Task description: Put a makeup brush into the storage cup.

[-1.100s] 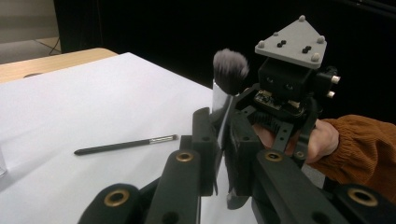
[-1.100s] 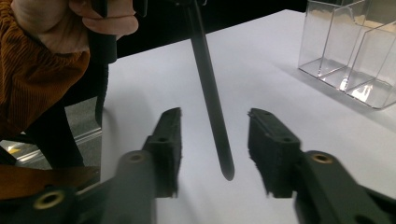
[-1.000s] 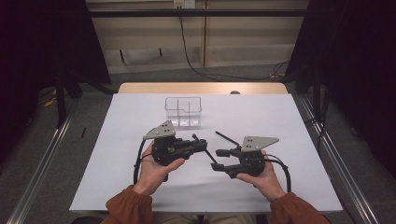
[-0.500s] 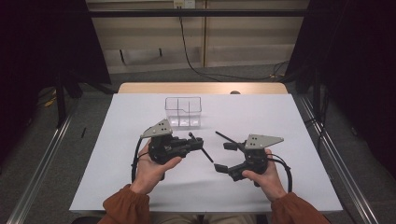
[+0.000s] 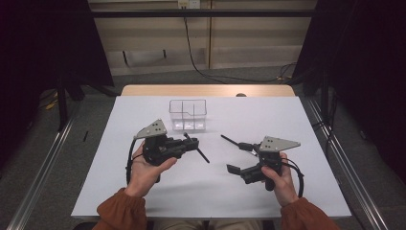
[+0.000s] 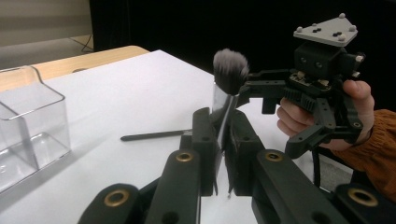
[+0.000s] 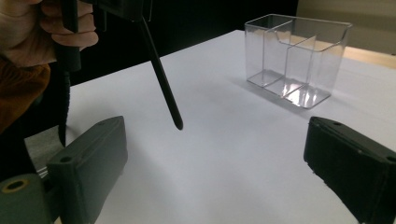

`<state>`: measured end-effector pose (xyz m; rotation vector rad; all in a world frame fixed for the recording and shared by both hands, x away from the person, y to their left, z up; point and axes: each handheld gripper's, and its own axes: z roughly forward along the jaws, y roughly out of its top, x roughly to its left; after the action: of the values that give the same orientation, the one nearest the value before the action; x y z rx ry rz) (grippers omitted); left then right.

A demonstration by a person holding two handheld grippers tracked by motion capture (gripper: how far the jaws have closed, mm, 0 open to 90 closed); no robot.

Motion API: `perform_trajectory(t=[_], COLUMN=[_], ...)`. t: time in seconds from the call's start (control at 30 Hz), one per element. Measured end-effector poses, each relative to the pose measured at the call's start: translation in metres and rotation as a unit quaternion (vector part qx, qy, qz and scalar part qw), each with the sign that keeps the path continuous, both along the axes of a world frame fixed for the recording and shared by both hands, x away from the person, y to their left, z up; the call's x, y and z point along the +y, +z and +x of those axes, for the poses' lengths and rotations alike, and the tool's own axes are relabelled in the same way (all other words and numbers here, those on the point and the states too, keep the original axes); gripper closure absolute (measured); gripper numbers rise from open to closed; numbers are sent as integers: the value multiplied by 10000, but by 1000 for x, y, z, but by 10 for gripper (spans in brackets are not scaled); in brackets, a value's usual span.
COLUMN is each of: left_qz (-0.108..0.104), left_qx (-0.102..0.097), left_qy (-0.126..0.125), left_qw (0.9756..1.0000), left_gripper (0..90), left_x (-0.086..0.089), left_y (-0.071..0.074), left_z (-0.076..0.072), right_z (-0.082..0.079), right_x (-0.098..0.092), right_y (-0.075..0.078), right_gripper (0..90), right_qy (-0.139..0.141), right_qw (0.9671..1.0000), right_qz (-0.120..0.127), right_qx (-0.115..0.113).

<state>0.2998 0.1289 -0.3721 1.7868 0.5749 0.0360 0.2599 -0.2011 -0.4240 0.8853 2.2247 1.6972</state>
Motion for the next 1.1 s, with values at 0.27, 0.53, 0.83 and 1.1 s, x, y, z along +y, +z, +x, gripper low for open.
perform_trajectory(t=[0.27, 0.53, 0.83, 1.1], left_qz=[72, 120, 163, 174], left_qx=[-11, -33, -58, -56], left_qy=[177, 291, 400, 489], left_qw=[9998, 9995, 9991, 9986], left_gripper=[838, 838, 838, 838], left_x=[12, 24, 35, 44], left_y=[1, 4, 7, 10], left_z=[3, 5, 7, 10], right_z=[-5, -11, -19, -29], right_x=[-12, -24, -40, -53], right_y=[3, 2, -2, -8], right_gripper=[51, 57, 41, 0], right_qy=[-199, -341, -953, -1408], right_qw=[9997, 9992, 9946, 9884], right_qz=[24, 65, -13, -52], right_qx=[-136, -189, -403, -569])
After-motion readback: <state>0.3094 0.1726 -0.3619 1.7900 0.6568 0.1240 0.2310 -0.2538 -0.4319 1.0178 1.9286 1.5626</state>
